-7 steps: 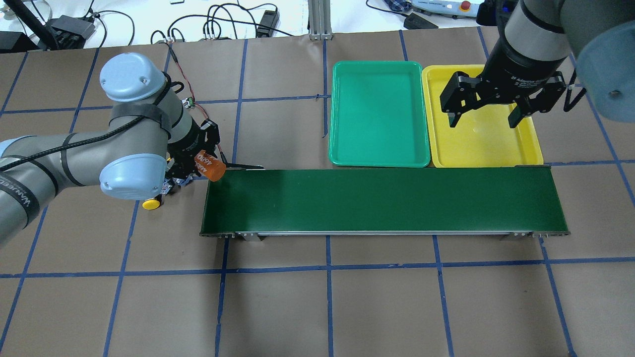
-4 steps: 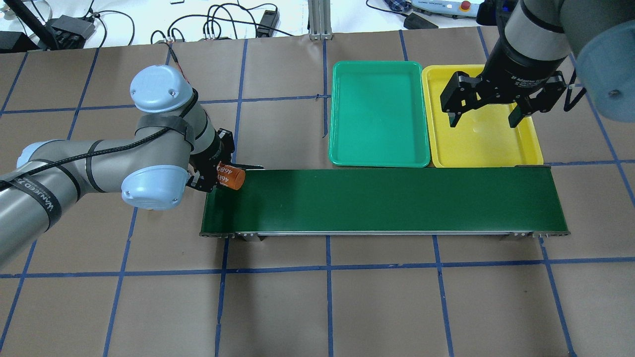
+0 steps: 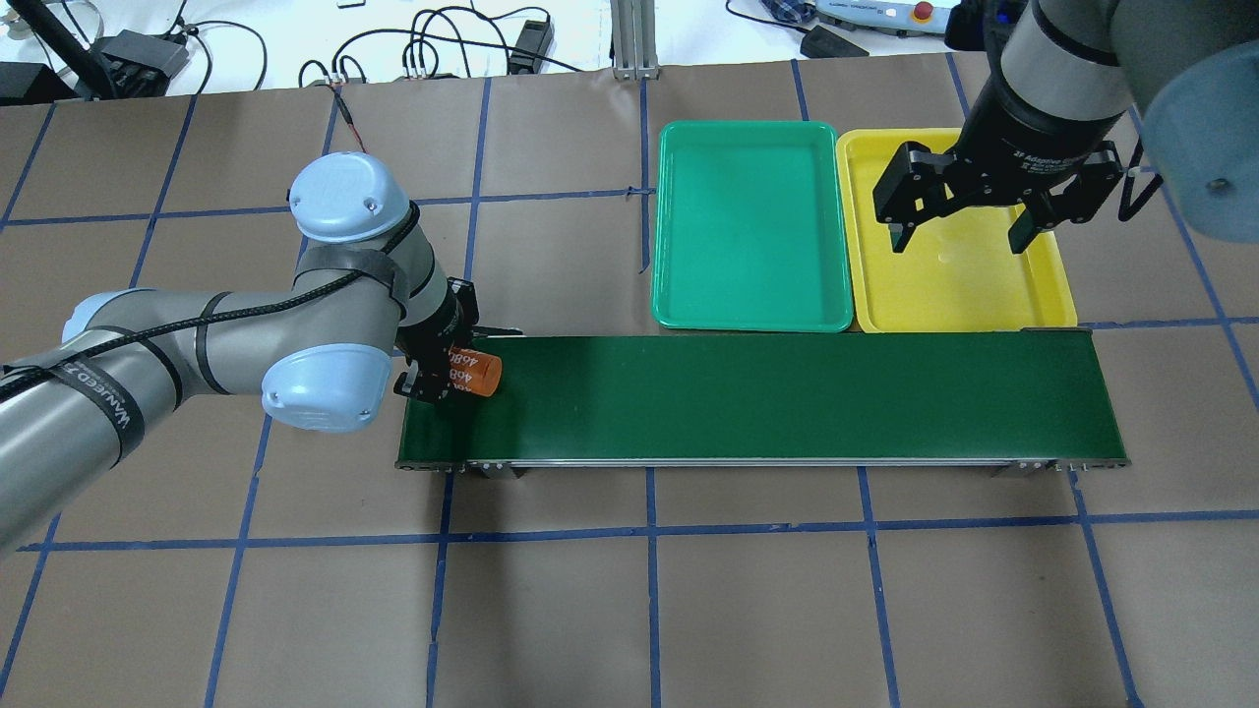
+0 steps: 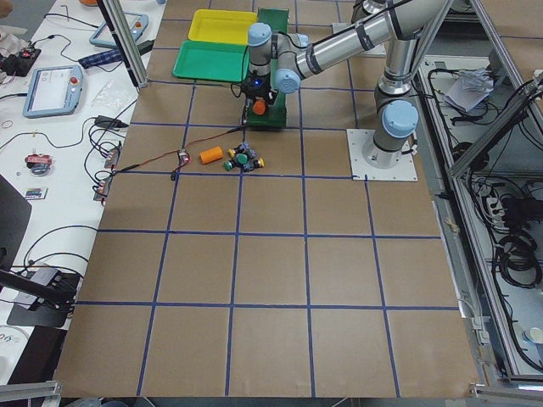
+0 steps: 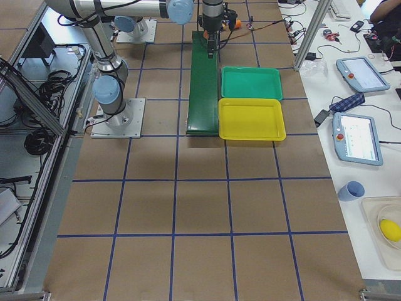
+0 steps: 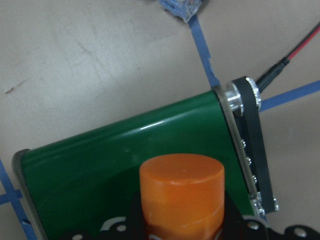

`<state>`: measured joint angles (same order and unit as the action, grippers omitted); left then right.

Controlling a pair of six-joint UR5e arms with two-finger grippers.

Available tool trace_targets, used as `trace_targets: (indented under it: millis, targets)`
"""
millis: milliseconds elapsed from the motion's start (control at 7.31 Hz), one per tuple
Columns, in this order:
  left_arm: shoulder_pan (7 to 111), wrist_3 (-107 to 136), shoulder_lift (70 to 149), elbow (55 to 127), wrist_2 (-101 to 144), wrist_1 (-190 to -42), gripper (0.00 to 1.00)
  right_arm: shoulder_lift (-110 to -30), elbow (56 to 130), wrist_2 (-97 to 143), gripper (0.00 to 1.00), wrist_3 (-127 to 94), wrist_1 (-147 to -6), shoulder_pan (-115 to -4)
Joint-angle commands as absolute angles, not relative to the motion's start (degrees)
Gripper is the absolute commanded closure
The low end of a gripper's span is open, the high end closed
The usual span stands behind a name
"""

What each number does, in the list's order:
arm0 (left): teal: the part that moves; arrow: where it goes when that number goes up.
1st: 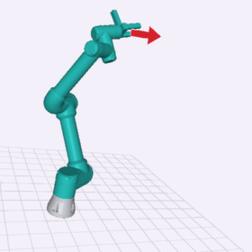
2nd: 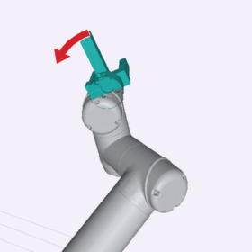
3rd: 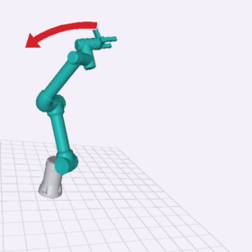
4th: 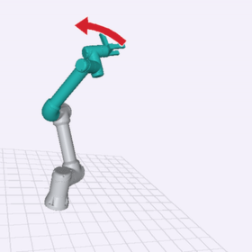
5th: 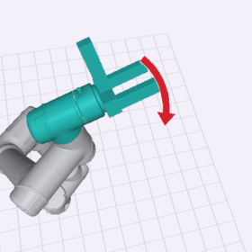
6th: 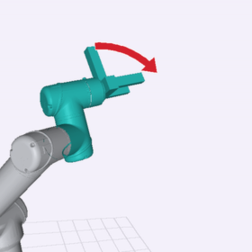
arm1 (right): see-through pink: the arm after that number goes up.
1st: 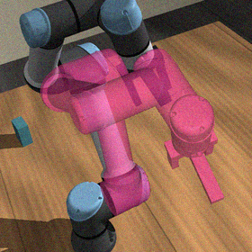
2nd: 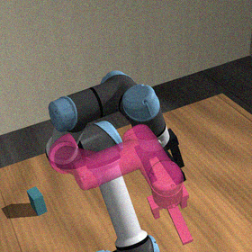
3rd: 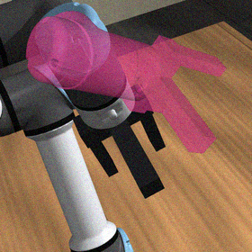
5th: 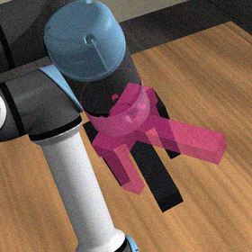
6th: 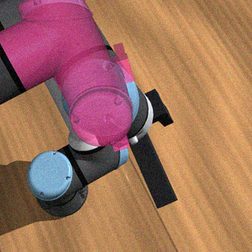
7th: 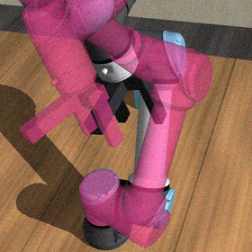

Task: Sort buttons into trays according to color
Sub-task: 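Carry the cylinder onto the conveyor belt and open the left gripper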

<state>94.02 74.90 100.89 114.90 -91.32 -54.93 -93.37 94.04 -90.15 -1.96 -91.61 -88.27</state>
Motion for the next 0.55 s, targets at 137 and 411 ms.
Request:
trace_targets:
  millis: [137,411]
  targets:
    - [93.1,56.3,98.2,112.0,-89.9,-55.3,0.00,-93.3,94.0,-90.4,0.00,-1.8,-91.5,-88.2]
    - [85.8,40.7,100.0,102.5,-89.3,-61.6,0.00,-93.3,94.0,-90.4,0.00,-1.9,-91.2,-88.2]
